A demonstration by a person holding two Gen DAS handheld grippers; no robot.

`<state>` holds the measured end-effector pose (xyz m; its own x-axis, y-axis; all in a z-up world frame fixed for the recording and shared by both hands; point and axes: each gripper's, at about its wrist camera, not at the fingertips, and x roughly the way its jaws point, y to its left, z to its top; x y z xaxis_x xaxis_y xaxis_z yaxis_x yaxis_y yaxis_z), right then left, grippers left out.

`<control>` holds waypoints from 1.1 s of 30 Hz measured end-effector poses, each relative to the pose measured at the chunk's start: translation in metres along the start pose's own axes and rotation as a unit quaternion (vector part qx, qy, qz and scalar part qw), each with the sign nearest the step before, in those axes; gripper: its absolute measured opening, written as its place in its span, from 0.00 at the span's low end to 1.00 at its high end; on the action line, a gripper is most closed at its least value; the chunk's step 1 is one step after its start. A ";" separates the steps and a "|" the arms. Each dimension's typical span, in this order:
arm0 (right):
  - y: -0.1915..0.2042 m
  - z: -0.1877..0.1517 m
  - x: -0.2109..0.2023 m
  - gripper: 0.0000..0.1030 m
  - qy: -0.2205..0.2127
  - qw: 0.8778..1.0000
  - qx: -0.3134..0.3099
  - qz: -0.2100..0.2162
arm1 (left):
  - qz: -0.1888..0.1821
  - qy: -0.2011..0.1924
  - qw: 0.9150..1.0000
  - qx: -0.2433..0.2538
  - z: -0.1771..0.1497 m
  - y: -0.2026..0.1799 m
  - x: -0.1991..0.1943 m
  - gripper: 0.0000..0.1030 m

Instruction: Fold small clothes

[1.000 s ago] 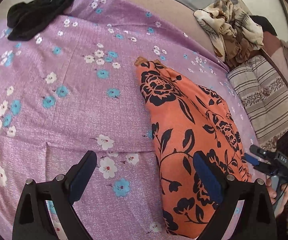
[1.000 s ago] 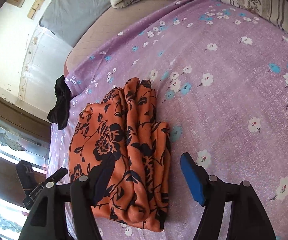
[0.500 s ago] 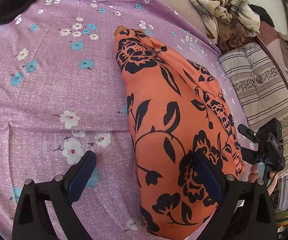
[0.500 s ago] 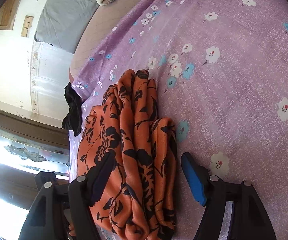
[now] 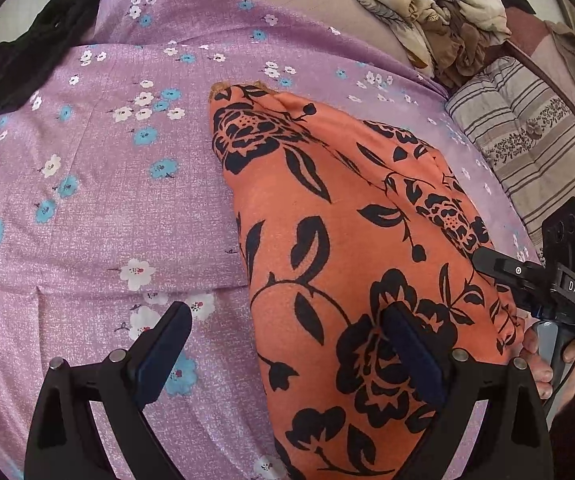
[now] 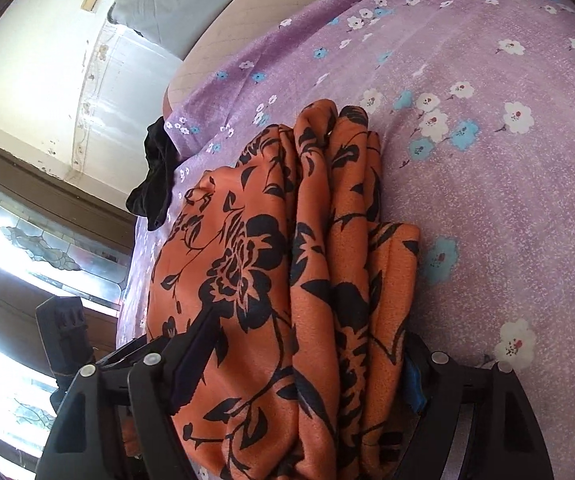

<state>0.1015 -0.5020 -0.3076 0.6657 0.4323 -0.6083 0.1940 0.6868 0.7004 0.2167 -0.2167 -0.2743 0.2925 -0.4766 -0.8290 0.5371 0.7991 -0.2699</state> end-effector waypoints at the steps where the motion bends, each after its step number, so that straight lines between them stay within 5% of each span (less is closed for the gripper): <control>1: 0.001 0.000 0.001 0.78 0.000 1.000 -0.001 -0.001 | 0.001 -0.001 1.000 0.001 0.001 -0.001 0.001 0.95; 14: 0.014 -0.005 0.005 0.77 -0.004 1.000 -0.006 -0.019 | 0.004 0.000 1.000 0.004 0.000 -0.005 0.003 0.95; 23: 0.025 -0.006 0.014 0.76 -0.006 0.999 -0.009 -0.052 | -0.057 0.017 0.998 -0.029 -0.008 0.006 0.015 0.96; 31: 0.033 -0.011 0.015 0.73 -0.013 0.996 -0.011 -0.085 | -0.065 -0.003 0.998 -0.011 -0.009 0.001 0.014 0.96; 33: 0.036 -0.012 0.015 0.71 -0.013 0.996 -0.014 -0.093 | -0.069 -0.004 0.998 -0.012 -0.008 -0.001 0.012 0.89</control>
<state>0.1094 -0.4636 -0.2960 0.6387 0.2816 -0.7161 0.2953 0.7697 0.5661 0.2134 -0.2205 -0.2878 0.2233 -0.5862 -0.7788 0.5533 0.7340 -0.3939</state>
